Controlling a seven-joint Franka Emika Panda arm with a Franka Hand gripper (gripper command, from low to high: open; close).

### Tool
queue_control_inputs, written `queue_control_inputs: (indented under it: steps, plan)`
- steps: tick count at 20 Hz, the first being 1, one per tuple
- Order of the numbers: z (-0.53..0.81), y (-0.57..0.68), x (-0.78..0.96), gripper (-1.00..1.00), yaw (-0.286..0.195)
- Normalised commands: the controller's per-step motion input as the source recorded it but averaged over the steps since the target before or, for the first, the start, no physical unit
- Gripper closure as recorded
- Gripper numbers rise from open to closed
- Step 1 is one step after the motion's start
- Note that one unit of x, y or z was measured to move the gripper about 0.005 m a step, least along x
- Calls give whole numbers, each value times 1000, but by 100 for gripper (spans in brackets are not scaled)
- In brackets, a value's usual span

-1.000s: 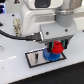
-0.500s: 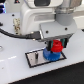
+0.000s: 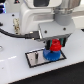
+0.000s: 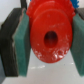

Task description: Insert the blue gear onto the right peg, followed by the red gear

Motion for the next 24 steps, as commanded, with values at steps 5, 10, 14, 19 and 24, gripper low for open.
queue_control_inputs:
  steps: [5,10,14,19,24]
  plan:
    - [-32,-107,138,100,0]
    - [251,-131,330,100,0]
    - [143,-211,153,100,0]
    - [-76,-180,104,100,0]
    - [187,-46,90,100,0]
